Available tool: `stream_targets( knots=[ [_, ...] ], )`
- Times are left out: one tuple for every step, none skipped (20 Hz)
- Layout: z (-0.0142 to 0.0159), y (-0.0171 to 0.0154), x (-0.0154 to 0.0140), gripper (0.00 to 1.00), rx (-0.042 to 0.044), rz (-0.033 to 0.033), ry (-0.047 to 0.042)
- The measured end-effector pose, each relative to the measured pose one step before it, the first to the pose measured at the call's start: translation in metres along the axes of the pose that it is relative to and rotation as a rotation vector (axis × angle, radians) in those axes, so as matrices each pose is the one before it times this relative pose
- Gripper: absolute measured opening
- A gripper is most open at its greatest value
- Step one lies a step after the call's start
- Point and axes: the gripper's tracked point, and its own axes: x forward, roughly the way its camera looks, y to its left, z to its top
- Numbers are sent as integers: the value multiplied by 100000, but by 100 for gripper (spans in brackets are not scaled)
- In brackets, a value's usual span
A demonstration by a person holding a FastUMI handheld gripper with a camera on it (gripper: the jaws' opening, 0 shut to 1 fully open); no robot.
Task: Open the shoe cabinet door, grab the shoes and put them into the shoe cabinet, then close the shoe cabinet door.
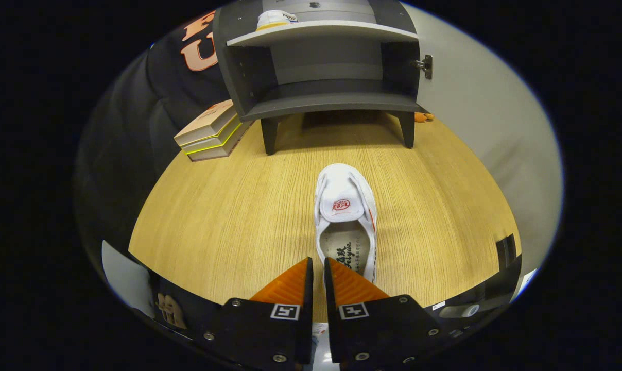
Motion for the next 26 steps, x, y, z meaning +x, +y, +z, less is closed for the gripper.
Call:
stream_targets(
  knots=[
    [-122,111,462,14,-3,431,863],
    [187,241,463,13,-162,1071,244],
    [-67,159,294,12,-680,411,1094],
    [190,92,104,12,-1257,226,126],
    [48,84,-68,12,-923,83,375],
    [46,35,-183,12,-466,116,167],
    [45,125,-209,12,22,296,127],
    [-21,-18,-249,12,290,59,151],
    [153,-26,-265,12,578,-263,-808],
    [151,-79,-103,12,598,-194,-567],
    [-201,18,-129,12,508,37,600],
    [-8,-23,85,12,515,-215,252],
    [210,-41,1,13,222,-308,-369],
    [38,-97,-92,13,-266,39,-17],
    [-257,-169,-26,13,-48,-670,982],
    [114,-132,-9,13,646,-25,-877],
    [-204,-63,61,13,150,-258,1224],
    [-85,1,-139,14,34,216,471],
    [262,-32,93,14,-227,-435,-739],
    [-78,-35,197,14,-595,32,928],
    [-26,30,153,14,-350,-126,-283],
    [118,-54,172,14,16,-57,288],
    [120,108,66,14,465,184,-462],
    [210,-65,221,14,87,1,-90],
    [-22,44,195,14,163,234,743],
    [214,51,183,14,351,334,-10]
  ],
)
